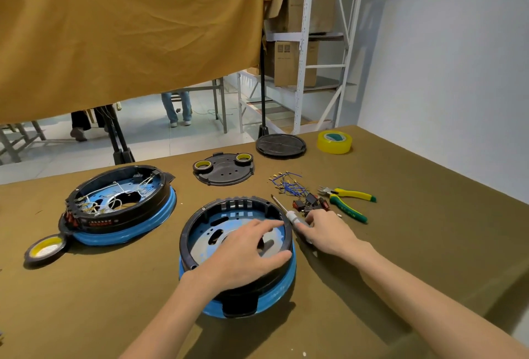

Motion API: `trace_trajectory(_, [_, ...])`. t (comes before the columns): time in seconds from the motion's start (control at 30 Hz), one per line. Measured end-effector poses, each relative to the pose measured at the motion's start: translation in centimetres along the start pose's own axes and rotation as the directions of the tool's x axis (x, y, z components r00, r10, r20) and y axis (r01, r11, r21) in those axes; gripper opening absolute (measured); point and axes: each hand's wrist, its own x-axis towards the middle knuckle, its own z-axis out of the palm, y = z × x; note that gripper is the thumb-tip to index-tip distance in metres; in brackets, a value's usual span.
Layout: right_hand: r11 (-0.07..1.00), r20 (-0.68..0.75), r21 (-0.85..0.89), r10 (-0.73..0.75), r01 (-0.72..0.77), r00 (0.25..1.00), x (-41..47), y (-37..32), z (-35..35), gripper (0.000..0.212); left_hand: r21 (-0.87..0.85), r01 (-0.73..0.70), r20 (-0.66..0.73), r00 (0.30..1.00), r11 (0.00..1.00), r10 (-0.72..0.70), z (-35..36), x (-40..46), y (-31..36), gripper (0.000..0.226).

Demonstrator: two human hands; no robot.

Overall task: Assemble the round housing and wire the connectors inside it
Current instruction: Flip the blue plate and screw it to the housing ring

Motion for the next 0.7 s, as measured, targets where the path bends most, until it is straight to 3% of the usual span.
trace_trajectory(0.13, [0.989, -0.118, 0.134, 0.08, -0.063, 0.99, -0.2, 1.8, -1.6, 0.041, 0.033, -0.046, -0.039, 0.998, 0.998, 0.048, -0.7, 0.2, -1.5, 0.071])
trace_trajectory(0.2, [0.986, -0.16, 0.128, 0.124, -0.104, 0.979, -0.1, 3.4, -2.4, 0.027, 0.078, -0.053, -0.067, 0.996, 0.996, 0.058, -1.0, 0.4, -2.1, 0.072])
trace_trajectory(0.47, [0.999, -0.078, 0.051, 0.008, -0.004, 0.997, 0.0, 5.6, -1.1, 0.019, 0.091, -0.084, -0.16, 0.982, 0.992, 0.098, -0.5, 0.1, -3.2, 0.067])
trace_trajectory(0.6, [0.985, -0.193, 0.167, 0.081, -0.048, 0.978, 0.9, 6.3, -1.5, 0.023, 0.073, -0.094, -0.209, 0.972, 0.993, 0.107, -0.5, 0.0, -3.4, 0.053])
trace_trajectory(0.7, [0.977, -0.155, 0.211, 0.073, -0.039, 0.985, 0.9, 7.6, -1.3, 0.015, 0.049, -0.096, -0.235, 0.966, 0.994, 0.105, -0.5, 0.1, -3.5, 0.046])
